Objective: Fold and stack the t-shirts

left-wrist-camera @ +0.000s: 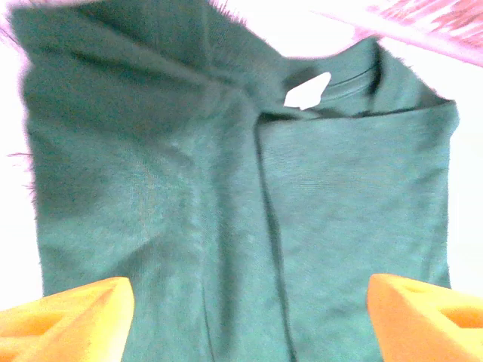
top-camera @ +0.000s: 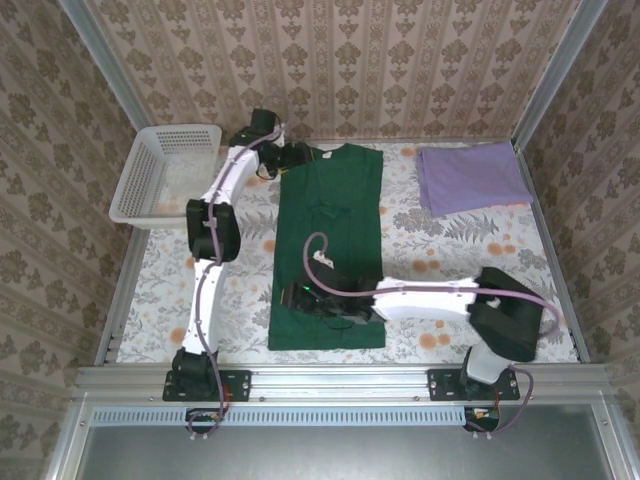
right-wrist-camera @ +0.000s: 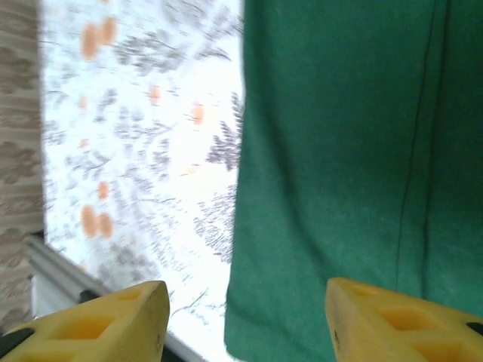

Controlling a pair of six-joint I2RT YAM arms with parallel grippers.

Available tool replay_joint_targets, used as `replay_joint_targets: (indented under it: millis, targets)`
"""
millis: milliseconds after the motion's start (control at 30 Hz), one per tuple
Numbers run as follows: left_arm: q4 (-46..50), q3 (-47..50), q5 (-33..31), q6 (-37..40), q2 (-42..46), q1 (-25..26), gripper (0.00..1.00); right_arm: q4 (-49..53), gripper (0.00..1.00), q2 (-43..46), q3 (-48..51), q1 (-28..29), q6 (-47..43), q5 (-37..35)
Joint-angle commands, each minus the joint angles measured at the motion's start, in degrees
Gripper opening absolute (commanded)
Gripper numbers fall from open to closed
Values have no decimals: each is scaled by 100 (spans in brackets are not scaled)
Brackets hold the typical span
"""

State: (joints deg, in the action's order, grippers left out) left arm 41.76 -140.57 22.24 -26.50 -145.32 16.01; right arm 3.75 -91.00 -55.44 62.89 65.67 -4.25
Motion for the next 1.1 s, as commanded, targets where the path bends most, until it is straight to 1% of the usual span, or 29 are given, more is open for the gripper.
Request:
replay_joint_targets:
  millis: [0, 33, 67, 100, 167, 233, 300, 367, 400, 433, 500, 567, 633, 667, 767, 900, 1000, 1067]
  targets:
    - [-39, 417, -145, 71, 1348, -29, 85, 520, 62, 962, 542, -74, -603, -458]
    - [-65, 708, -161, 67, 1630, -7, 87, 603, 62, 1289, 733, -167, -616, -484]
    - [-111, 1152, -212, 53, 1996, 43, 90, 776, 62, 1682, 978, -289, -591, -511]
    - [-203, 1633, -245, 44, 2332, 97, 91, 995, 61, 1994, 1179, -415, -546, -551]
    - [-665, 3085, -382, 9, 3309, 303, 91, 1528, 61, 2737, 1635, -754, -582, -532]
    - [-860, 4299, -741, -19, 4148, 564, 92, 2119, 61, 3317, 1948, -1151, -785, -312]
    - [-808, 5422, -1145, -48, 4838, 872, 91, 2583, 61, 3744, 2255, -1543, -1005, 62]
    - [-582, 6461, -1561, -45, 5519, 1299, 87, 2889, 59, 3976, 2519, -1875, -1220, 686]
    - [-518, 6922, -1726, -73, 5805, 1438, 85, 2990, 58, 3994, 2581, -1916, -1300, 871]
    - [-479, 7443, -1800, -60, 6120, 1602, 83, 3087, 56, 3966, 2636, -1910, -1397, 980]
    - [-314, 8307, -1967, -163, 6699, 1772, 77, 3103, 53, 3825, 2801, -1904, -1484, 1211]
    - [-318, 9217, -1829, -389, 7328, 1869, 72, 2868, 52, 3621, 3042, -1903, -1459, 1384]
    - [-315, 9870, -1558, -655, 7851, 1948, 66, 2737, 50, 3394, 3203, -1880, -1380, 1493]
    - [-298, 10142, -1440, -800, 8099, 2019, 65, 2483, 49, 3302, 3274, -1858, -1343, 1559]
    - [-259, 10679, -1123, -1115, 8606, 2247, 63, 2189, 48, 3203, 3399, -1826, -1209, 1698]
    - [-685, 11169, -592, -1629, 8798, 2402, 61, 2252, 48, 3223, 3278, -1784, -1179, 1711]
    - [-1059, 11657, -544, -2106, 9166, 2501, 58, 1797, 48, 3305, 3457, -1746, -976, 1952]
    - [-1291, 11905, -371, -2321, 9296, 2495, 56, 1839, 48, 3262, 3454, -1733, -921, 1907]
